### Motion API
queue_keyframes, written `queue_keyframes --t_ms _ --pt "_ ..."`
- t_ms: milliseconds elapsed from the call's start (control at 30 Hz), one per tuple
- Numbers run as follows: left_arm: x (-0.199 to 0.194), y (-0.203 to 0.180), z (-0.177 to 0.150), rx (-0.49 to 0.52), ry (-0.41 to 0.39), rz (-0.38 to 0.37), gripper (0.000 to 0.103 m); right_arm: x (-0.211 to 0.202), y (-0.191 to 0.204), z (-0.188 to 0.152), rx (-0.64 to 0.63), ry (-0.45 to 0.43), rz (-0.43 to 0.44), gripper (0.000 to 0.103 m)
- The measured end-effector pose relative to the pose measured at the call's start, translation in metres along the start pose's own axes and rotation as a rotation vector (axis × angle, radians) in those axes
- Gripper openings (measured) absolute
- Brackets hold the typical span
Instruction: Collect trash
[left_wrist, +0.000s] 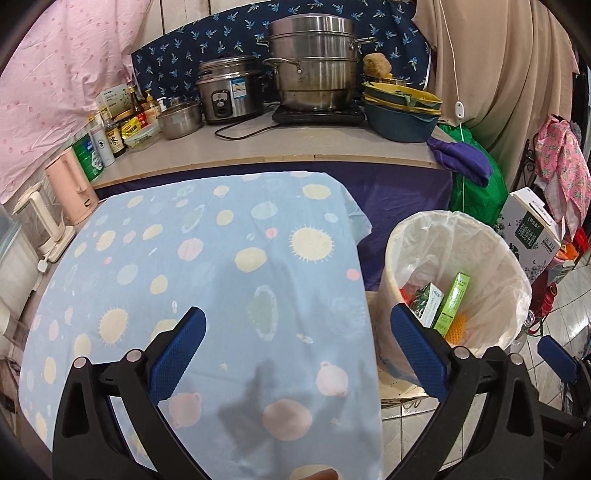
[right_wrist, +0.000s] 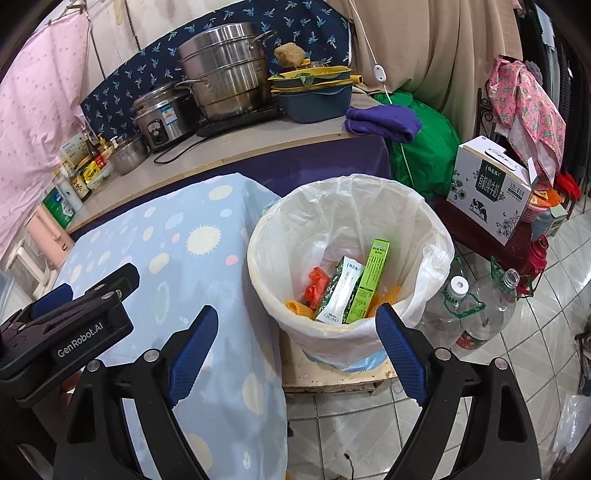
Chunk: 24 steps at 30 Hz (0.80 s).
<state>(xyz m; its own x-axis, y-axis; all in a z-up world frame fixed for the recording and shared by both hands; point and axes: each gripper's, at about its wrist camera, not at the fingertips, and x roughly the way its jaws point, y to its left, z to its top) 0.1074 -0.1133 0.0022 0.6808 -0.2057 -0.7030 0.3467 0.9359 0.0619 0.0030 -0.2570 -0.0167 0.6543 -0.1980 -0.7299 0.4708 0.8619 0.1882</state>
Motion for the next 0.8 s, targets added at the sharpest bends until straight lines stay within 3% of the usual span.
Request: queue_keyframes --t_ms 400,800 --pt "-0.002 0.010 -0.019 -0.016 0.032 0.014 0.096 -0.005 0.006 -0.010 -0.025 0.000 -0.023 0.084" --pt "-0.010 -0.004 -0.027 0.008 0.047 -0.004 0.096 -0.016 -0.008 -0.019 -0.020 -0.002 -0.059 0.084"
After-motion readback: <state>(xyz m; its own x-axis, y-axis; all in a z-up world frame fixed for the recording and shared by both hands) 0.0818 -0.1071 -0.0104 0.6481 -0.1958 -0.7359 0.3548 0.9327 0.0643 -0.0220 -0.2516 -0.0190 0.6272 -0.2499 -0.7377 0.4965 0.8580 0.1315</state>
